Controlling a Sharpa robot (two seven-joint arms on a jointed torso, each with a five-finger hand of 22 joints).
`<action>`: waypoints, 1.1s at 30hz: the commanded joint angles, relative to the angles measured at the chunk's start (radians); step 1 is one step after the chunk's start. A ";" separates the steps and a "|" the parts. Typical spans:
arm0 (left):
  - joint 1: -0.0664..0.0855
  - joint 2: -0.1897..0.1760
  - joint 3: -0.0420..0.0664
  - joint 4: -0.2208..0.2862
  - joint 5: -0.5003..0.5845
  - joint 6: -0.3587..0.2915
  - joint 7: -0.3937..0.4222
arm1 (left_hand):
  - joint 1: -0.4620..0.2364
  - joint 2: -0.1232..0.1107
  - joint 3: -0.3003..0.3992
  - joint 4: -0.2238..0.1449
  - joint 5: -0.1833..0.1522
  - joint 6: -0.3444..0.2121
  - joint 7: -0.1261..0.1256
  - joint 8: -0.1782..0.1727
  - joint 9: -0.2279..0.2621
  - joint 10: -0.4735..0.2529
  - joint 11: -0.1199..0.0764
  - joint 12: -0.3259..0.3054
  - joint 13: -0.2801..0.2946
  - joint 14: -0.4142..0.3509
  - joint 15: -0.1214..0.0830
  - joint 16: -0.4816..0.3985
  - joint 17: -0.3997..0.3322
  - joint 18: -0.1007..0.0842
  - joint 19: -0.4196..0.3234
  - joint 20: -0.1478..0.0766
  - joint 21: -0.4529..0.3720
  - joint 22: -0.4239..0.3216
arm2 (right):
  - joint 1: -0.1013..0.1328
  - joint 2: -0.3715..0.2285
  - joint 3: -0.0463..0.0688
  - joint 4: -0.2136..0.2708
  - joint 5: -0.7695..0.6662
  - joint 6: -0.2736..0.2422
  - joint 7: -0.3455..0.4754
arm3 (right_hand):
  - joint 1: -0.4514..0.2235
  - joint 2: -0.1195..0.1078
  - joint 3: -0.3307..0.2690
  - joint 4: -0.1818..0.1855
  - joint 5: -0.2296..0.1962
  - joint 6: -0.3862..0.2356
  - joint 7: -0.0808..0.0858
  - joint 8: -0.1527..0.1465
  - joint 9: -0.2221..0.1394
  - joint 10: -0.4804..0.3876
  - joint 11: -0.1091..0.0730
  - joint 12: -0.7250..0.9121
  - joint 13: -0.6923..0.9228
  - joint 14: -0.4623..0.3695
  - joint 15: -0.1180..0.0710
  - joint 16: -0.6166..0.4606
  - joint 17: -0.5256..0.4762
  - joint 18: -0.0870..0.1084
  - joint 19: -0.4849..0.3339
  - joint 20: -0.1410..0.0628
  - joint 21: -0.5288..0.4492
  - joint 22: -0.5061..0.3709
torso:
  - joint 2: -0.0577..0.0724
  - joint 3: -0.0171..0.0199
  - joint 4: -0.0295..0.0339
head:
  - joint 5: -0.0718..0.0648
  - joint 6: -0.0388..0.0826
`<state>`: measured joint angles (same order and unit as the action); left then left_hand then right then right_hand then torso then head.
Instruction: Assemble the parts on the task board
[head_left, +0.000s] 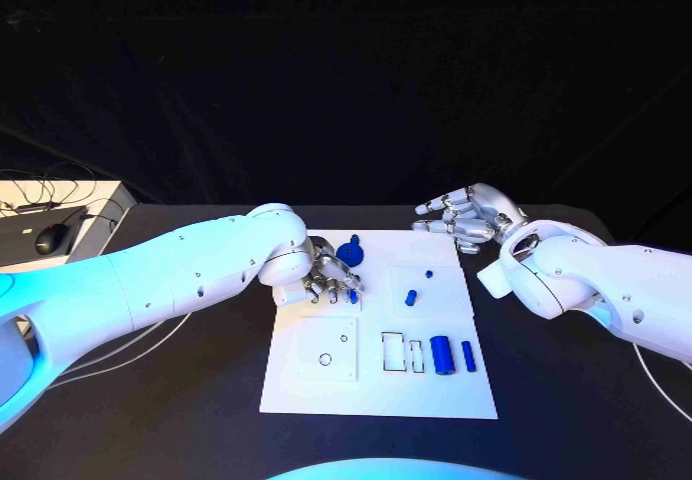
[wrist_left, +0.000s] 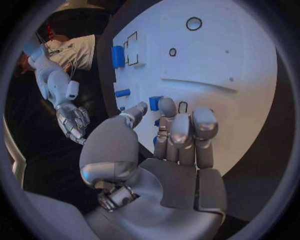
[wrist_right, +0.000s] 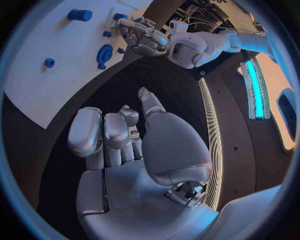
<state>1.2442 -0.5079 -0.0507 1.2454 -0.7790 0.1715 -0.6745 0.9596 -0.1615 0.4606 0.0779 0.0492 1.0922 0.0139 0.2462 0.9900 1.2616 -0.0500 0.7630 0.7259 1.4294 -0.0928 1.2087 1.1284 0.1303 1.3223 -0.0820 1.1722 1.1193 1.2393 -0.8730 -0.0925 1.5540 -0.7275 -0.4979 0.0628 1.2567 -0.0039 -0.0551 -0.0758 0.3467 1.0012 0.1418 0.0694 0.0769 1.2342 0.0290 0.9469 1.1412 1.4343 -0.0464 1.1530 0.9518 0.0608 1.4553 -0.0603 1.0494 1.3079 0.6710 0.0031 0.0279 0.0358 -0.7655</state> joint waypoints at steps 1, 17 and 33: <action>-0.001 0.003 0.000 -0.001 0.006 0.028 0.012 | 0.013 0.004 -0.001 -0.011 0.004 0.005 0.000 -0.006 0.001 -0.001 -0.004 -0.003 -0.001 -0.002 -0.006 0.007 0.001 -0.010 0.001 -0.003 -0.005 0.002 | -0.001 0.001 0.000 0.001 -0.008 0.010 0.004 | -0.004 0.004 -0.005 0.001 0.004 0.003 0.006 0.002 0.002 -0.004 -0.002 -0.005 0.000 0.002 -0.002 -0.003 -0.001 0.016 -0.003 0.000 -0.004 0.138 | 0.000 0.0001 0.0003 | -0.002 -0.001; -0.006 0.013 -0.003 -0.011 0.011 0.034 0.015 | 0.030 0.014 -0.013 -0.027 0.004 0.006 -0.001 -0.010 0.000 0.000 -0.004 -0.003 -0.004 -0.002 -0.006 0.008 0.005 -0.012 0.002 -0.004 -0.006 0.008 | -0.002 0.002 0.000 0.003 -0.008 0.013 0.004 | -0.006 0.006 -0.005 0.003 0.004 0.005 0.006 0.003 0.002 -0.001 -0.002 -0.004 0.002 0.002 -0.003 -0.004 0.000 0.015 -0.002 -0.001 -0.003 0.138 | 0.001 0.0002 -0.0002 | -0.001 -0.004; -0.007 -0.001 -0.002 -0.002 0.026 0.031 0.025 | 0.060 0.066 0.097 -0.141 0.161 -0.004 -0.002 -0.036 -0.026 -0.006 -0.008 -0.008 -0.009 -0.003 -0.009 0.001 0.001 -0.015 0.000 -0.009 -0.013 0.011 | -0.006 0.003 0.000 0.000 -0.008 0.016 0.003 | -0.006 0.006 -0.005 0.003 0.004 0.005 0.006 0.003 0.002 -0.001 -0.002 -0.004 0.002 0.002 -0.003 -0.004 0.000 0.015 -0.002 -0.001 -0.003 0.138 | 0.000 -0.0001 0.0006 | -0.002 -0.009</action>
<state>1.2405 -0.5081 -0.0513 1.2399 -0.7645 0.1860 -0.6628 1.0079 -0.1155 0.5528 -0.0549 0.1982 1.0886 0.0174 0.2086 0.9574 1.2558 -0.0518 0.7588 0.7178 1.4257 -0.0965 1.2128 1.1300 0.1303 1.3223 -0.0820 1.1639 1.1297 1.2343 -0.8700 -0.0926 1.5539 -0.7280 -0.4912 0.0628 1.2568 -0.0040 -0.0551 -0.0758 0.3467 1.0062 0.1440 0.0694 0.0778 1.2361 0.0309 0.9469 1.1421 1.4343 -0.0464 1.1530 0.9518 0.0607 1.4553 -0.0603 1.0495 1.3075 0.6716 0.0033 0.0285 0.0338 -0.7731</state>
